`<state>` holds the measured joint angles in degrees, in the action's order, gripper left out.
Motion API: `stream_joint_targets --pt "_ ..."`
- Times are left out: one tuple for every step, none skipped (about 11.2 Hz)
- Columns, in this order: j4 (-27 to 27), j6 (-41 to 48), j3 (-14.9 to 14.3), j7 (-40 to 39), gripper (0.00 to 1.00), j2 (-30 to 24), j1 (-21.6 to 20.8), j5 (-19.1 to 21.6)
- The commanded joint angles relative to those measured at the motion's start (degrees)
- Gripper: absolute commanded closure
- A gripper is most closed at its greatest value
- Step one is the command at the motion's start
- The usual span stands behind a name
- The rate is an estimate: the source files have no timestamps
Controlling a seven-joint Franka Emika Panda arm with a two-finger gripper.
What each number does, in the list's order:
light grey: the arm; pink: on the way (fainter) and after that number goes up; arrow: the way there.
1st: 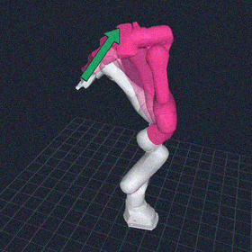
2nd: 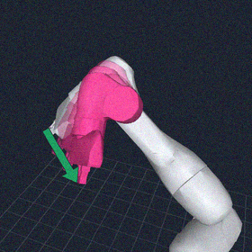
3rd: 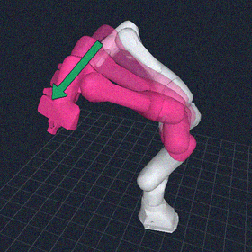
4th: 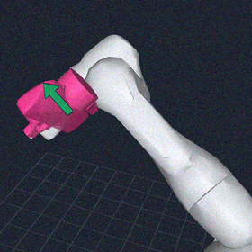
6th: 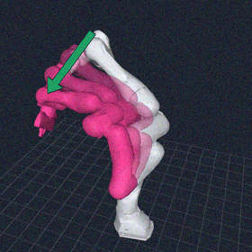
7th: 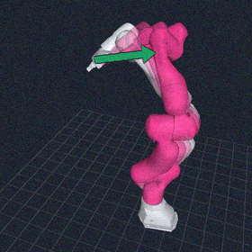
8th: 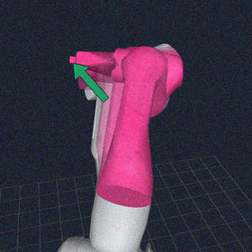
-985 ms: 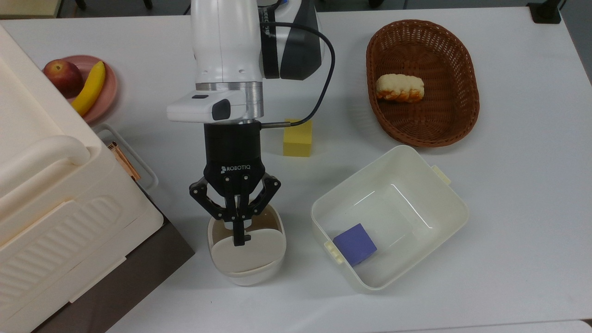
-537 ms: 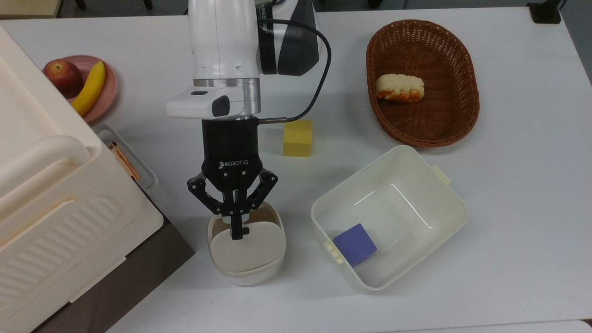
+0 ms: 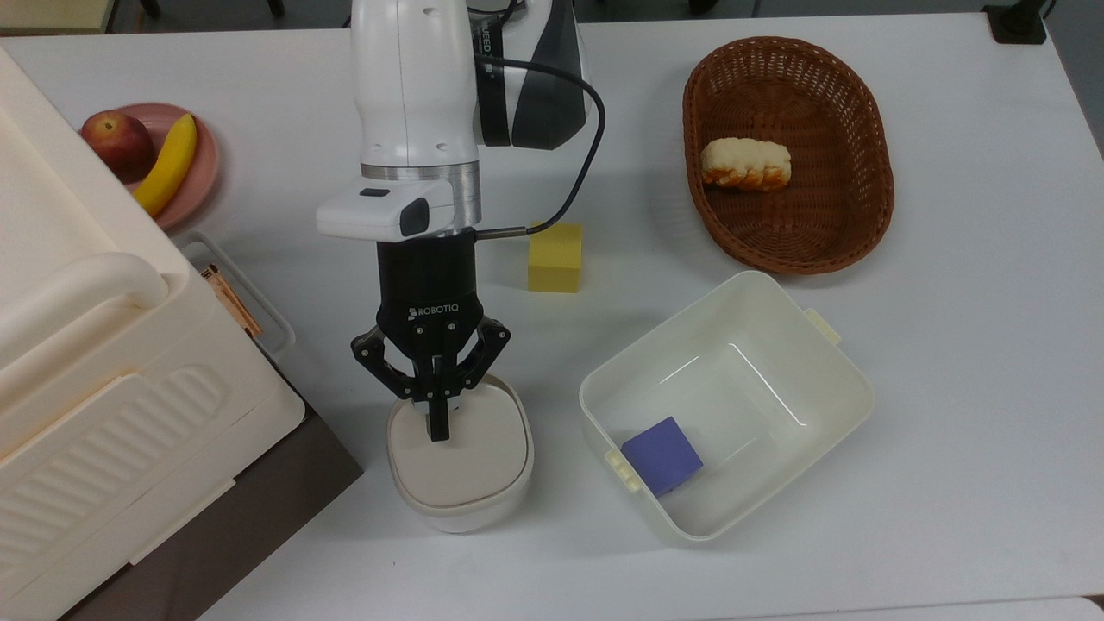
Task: Close the trash can
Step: 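Push the lid flat onto the trash can rim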
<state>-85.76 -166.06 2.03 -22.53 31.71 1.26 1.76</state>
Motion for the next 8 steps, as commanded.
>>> stream_joint_targets --pt "-9.68 0.03 -0.45 -2.26 1.00 -6.83 -0.29 -0.53" --pt "-10.91 0.03 -0.44 -2.35 1.00 -7.53 -0.29 -0.53" --pt "-11.53 0.12 -0.53 -2.35 1.00 -7.98 -0.29 -0.53" --pt "-11.80 0.12 -0.53 -2.43 1.00 -8.07 -0.20 -0.53" --pt "-11.80 0.29 -0.53 -2.87 1.00 -8.07 -0.20 -0.53" --pt "-12.15 0.29 -0.62 -2.96 1.00 -8.07 0.06 -0.53" --pt "-12.50 0.29 -0.62 -3.31 1.00 -7.98 0.24 -0.53" --pt "-13.37 0.29 -0.62 -3.84 1.00 -7.89 0.24 -0.53"
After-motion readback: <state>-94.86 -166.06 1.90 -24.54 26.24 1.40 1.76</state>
